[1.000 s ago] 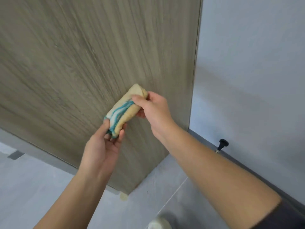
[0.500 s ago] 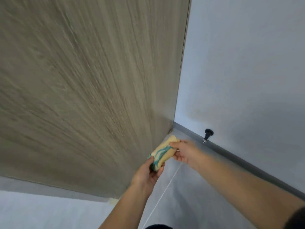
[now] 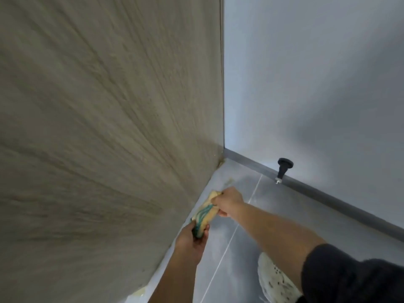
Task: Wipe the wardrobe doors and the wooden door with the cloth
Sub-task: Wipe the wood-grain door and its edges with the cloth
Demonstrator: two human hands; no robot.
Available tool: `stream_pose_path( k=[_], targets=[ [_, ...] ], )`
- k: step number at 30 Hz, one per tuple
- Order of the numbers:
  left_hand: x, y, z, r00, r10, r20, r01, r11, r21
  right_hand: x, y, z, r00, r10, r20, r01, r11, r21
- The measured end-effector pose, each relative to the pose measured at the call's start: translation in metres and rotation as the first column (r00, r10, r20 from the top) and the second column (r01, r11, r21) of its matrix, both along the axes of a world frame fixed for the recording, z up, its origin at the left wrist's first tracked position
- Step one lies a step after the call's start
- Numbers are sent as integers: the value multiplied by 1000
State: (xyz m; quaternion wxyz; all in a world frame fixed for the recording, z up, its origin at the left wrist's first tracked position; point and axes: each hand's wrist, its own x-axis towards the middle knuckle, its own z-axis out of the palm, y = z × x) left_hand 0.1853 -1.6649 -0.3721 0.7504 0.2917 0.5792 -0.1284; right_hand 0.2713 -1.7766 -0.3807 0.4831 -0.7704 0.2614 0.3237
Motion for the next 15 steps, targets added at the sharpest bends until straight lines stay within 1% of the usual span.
stream_pose_path(
  k=[3,5,9,12,15],
  targets=[
    [13,4,-28,996,92,-14,-92,996,11,10,14,-31,999,29,-24,-29,999,-17],
    [21,6,-43,988,153,-23,-153,988,25,14,22,-50,999,10,-38,-11,1000,-9],
    [32,19,-64,973,232,-16,-231,972,40,19,34,-67,997,40,-65,-41,999,-15],
    [34,25,-67,966,258,-27,-257,966,39,25,44,-74,998,7,-61,-6,1000,16],
    [35,24,-50,972,232,-42,-230,972,54,26,47,-68,998,-33,-57,35,999,41]
  ],
)
